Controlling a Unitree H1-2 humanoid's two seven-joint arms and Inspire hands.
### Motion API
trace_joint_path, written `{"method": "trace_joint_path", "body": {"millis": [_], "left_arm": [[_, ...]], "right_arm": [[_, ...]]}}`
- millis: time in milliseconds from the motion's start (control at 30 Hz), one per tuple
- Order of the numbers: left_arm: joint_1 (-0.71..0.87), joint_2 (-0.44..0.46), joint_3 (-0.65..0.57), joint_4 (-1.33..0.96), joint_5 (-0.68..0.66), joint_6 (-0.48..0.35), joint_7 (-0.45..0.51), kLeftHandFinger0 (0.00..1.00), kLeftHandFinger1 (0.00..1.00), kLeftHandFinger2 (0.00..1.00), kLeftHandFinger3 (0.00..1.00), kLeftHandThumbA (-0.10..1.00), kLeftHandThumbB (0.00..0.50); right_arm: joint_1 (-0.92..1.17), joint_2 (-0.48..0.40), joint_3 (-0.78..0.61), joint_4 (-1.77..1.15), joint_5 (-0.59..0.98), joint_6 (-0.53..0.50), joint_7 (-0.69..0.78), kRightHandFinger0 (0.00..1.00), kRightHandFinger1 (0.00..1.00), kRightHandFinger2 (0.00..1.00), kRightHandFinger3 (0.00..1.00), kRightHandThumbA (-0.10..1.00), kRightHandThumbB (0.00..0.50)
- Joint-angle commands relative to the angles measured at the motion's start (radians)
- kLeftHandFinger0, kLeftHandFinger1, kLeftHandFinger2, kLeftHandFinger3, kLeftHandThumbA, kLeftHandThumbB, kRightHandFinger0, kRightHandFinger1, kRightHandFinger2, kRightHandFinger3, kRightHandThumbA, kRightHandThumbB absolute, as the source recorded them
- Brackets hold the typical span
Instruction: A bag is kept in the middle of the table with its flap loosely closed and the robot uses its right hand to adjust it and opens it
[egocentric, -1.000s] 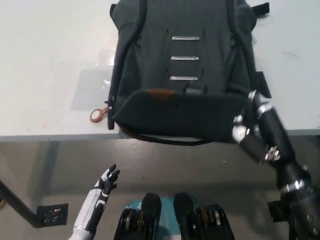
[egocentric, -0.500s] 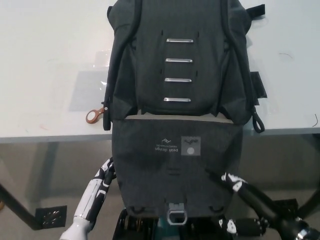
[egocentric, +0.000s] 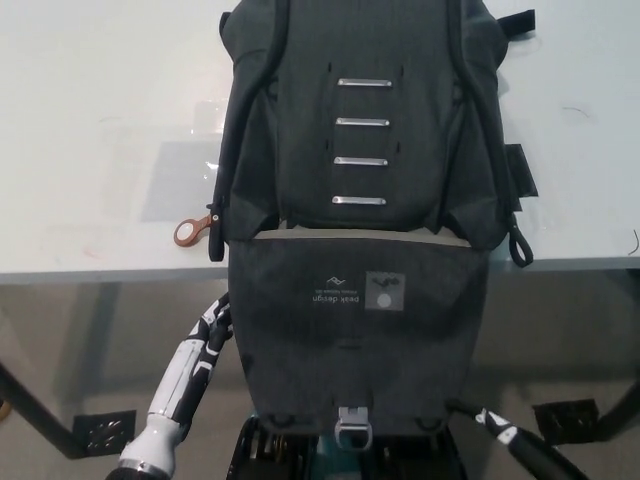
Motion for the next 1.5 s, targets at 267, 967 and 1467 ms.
{"method": "trace_joint_path", "body": {"millis": [267, 967, 1467], "left_arm": [[-0.027, 0.010, 0.010, -0.020, 0.001, -0.006, 0.002, 1.00, 1.00, 1.00, 1.00, 1.00, 0.308], [0.010, 0.003, 0.010, -0.056, -0.008, 0.005, -0.004, 1.00, 1.00, 1.00, 1.00, 1.00, 0.309], [0.010, 0.004, 0.013, -0.052, -0.008, 0.003, -0.001, 1.00, 1.00, 1.00, 1.00, 1.00, 0.301]], "right_arm": [[0.019, 0.275, -0.322, 0.086, 0.388, -0.253, -0.102, 1.00, 1.00, 1.00, 1.00, 1.00, 0.178], [-0.010, 0.361, -0.379, 0.139, 0.457, -0.222, -0.036, 1.00, 1.00, 1.00, 1.00, 1.00, 0.276], [-0.015, 0.341, -0.353, 0.146, 0.558, -0.175, 0.042, 1.00, 1.00, 1.00, 1.00, 1.00, 0.396]]}}
